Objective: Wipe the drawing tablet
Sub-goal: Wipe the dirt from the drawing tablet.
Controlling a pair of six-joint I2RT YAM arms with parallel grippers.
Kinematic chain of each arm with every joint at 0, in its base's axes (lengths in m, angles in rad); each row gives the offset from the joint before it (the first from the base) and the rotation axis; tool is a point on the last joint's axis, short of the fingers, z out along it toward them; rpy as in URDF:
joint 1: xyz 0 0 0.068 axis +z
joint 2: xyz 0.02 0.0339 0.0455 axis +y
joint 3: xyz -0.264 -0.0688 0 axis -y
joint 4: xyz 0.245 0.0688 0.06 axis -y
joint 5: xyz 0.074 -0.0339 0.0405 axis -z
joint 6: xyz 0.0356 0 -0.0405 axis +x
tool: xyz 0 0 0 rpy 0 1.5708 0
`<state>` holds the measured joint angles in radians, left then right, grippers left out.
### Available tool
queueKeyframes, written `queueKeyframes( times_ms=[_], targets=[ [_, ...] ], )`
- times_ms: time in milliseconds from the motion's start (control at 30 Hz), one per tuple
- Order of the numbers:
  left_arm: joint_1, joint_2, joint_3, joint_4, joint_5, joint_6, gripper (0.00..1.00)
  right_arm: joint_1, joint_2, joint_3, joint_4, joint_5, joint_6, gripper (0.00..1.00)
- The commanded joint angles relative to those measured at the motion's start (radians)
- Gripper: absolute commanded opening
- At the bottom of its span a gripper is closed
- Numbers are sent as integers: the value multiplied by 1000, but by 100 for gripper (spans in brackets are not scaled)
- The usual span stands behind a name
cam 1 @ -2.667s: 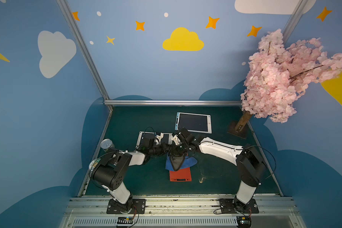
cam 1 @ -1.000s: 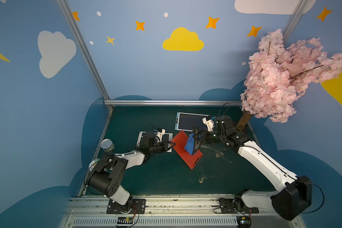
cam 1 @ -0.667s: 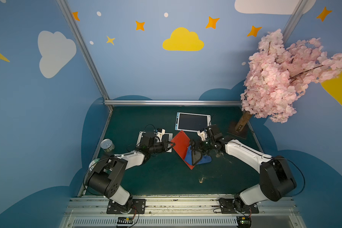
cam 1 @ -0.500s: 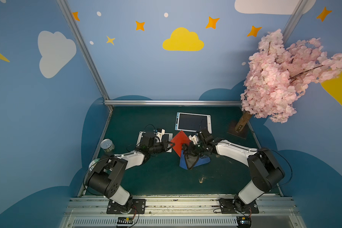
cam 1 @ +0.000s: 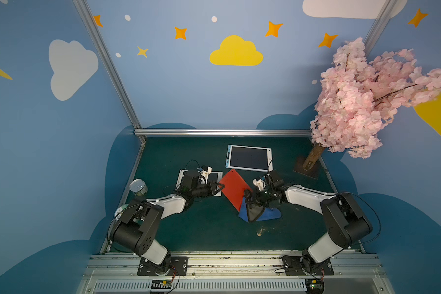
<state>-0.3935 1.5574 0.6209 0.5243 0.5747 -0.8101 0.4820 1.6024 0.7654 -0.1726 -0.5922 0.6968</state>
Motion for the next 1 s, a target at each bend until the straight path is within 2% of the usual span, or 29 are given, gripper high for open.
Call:
queueKeyframes(
  times_ms=[0, 200, 400, 767, 867, 967],
  targets=[
    [-5, -25, 17, 9, 14, 17, 3, -32, -25, -53, -65, 34, -56, 0],
    [-4, -29, 16, 9, 12, 19, 3, -83, -24, -12, -97, 60, -61, 0],
    [-4, -29, 16, 10, 15, 18, 3, -78, 47, 168, -149, 134, -53, 0],
    [-4, -23, 15, 20, 19, 17, 3, 74, 258, 603, -207, 108, -13, 0],
    [-4, -24, 16, 20, 20, 18, 3, 98, 299, 681, -210, 93, -19, 0],
    [-4, -27, 16, 16, 16, 21, 3, 99, 324, 690, -227, 97, -48, 0]
  ],
)
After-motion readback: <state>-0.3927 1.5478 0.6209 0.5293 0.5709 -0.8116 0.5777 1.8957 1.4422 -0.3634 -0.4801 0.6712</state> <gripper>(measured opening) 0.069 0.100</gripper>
